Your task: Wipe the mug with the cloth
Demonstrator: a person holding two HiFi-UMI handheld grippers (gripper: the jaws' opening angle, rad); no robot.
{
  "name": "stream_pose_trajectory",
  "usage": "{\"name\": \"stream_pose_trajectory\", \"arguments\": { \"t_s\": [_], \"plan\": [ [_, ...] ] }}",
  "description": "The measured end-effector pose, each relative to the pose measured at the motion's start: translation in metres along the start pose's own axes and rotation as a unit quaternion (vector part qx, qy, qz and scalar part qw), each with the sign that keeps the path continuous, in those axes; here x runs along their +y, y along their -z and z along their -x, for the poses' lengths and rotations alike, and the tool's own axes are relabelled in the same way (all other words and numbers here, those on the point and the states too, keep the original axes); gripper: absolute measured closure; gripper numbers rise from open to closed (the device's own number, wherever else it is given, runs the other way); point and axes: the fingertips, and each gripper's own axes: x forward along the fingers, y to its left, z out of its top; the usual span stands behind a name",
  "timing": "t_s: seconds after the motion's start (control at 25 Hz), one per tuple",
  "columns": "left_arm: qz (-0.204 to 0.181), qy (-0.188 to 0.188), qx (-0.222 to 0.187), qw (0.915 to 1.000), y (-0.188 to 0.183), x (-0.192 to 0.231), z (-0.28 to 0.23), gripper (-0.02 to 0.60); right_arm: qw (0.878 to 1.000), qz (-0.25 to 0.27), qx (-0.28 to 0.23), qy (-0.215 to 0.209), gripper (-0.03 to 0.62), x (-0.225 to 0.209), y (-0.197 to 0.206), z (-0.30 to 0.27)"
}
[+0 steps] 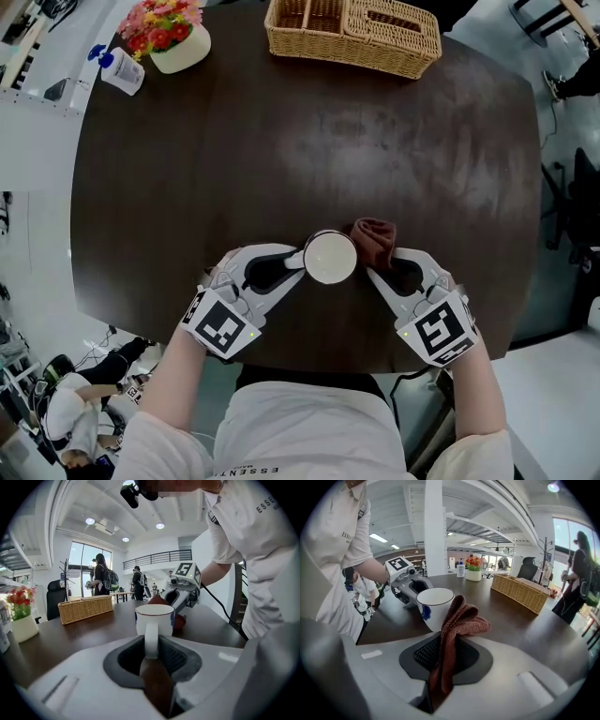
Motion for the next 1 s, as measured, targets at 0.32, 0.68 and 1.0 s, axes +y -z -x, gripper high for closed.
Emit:
{"name": "stream_pose_trajectory", "arguments": {
  "t_s": [0.32,0.68,1.0],
  "plan": [
    [-0.017,-0.007,-0.006,0.9998,-0.007,-0.007,-0.007,0.511,0.995,-0.101,-0.008,0.017,0.509,0.018,0.013,0.008],
    [-0.01,0.013,-0.055,0.9984,-0.04,-0.012,-0.002,0.515,0.988,-0.141,-0.012,0.057,0.508,0.0,0.021,0.019],
    [-0.008,0.044,-0.109,0.993,-0.119,-0.014,0.016,0.515,0.979,-0.178,-0.063,0.074,0.508,-0.016,-0.006,0.028]
  ]
}}
